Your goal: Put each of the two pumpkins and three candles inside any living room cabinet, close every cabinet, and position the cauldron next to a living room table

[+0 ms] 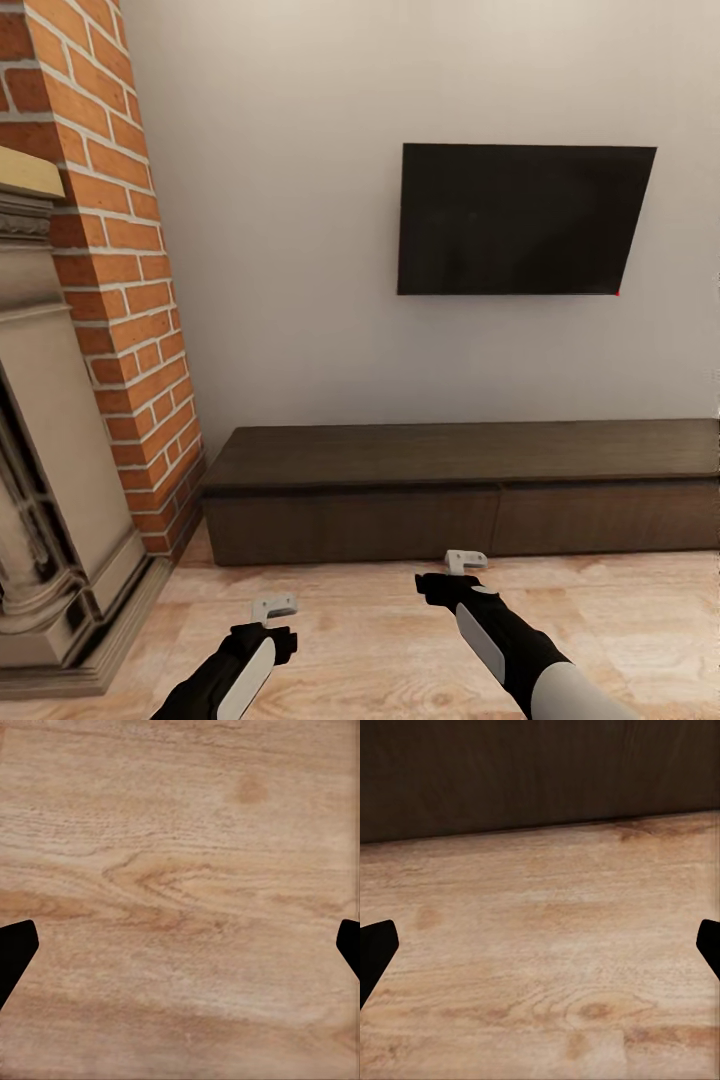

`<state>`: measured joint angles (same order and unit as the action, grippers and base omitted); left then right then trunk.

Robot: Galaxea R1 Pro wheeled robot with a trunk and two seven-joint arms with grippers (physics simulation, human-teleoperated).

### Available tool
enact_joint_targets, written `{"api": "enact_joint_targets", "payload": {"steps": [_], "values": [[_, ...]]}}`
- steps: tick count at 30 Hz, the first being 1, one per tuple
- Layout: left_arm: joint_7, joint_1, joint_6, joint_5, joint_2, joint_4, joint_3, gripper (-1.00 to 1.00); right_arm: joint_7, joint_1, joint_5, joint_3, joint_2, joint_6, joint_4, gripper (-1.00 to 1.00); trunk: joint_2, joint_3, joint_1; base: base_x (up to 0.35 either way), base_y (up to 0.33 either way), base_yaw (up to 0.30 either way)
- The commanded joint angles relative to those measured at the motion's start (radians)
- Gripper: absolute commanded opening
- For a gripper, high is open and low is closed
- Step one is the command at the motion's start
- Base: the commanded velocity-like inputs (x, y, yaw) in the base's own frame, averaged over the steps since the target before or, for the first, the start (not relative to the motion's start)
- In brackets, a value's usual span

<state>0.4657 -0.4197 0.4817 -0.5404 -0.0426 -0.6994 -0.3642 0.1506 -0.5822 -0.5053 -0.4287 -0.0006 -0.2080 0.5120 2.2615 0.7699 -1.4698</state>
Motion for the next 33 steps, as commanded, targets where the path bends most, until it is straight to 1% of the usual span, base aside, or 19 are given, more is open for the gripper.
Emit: {"api": "enact_joint_targets", "payload": {"steps": [1,11,15,20,33], "values": [[0.010,-0.001,0.002,-0.011,0.000,-0.002,-0.005,1.00,0.009,-0.001,-0.007,-0.007,-0.001,-0.004,0.002,1.00,-0.007,0.000,0.004,0.000,0.000,-0.033],[0.010,-0.001,0.001,-0.009,0.000,0.009,-0.005,1.00,0.007,-0.001,-0.006,-0.007,-0.001,-0.002,0.002,1.00,-0.077,-0.027,0.042,0.000,0.000,-0.015],[0.010,-0.001,0.001,-0.007,0.000,0.021,-0.005,1.00,0.000,-0.001,-0.006,-0.007,-0.001,-0.002,0.002,1.00,-0.105,-0.040,0.058,0.000,0.000,-0.178],[0.010,-0.001,-0.005,-0.007,0.000,0.025,-0.005,1.00,-0.041,-0.001,-0.008,-0.007,-0.001,-0.002,0.002,1.00,-0.140,-0.055,0.077,0.000,0.000,-0.254],[0.010,-0.001,-0.006,-0.007,0.000,0.026,-0.005,1.00,-0.055,-0.001,-0.009,-0.007,-0.002,-0.002,0.000,1.00,-0.140,-0.050,0.077,0.000,0.000,-0.274]]}}
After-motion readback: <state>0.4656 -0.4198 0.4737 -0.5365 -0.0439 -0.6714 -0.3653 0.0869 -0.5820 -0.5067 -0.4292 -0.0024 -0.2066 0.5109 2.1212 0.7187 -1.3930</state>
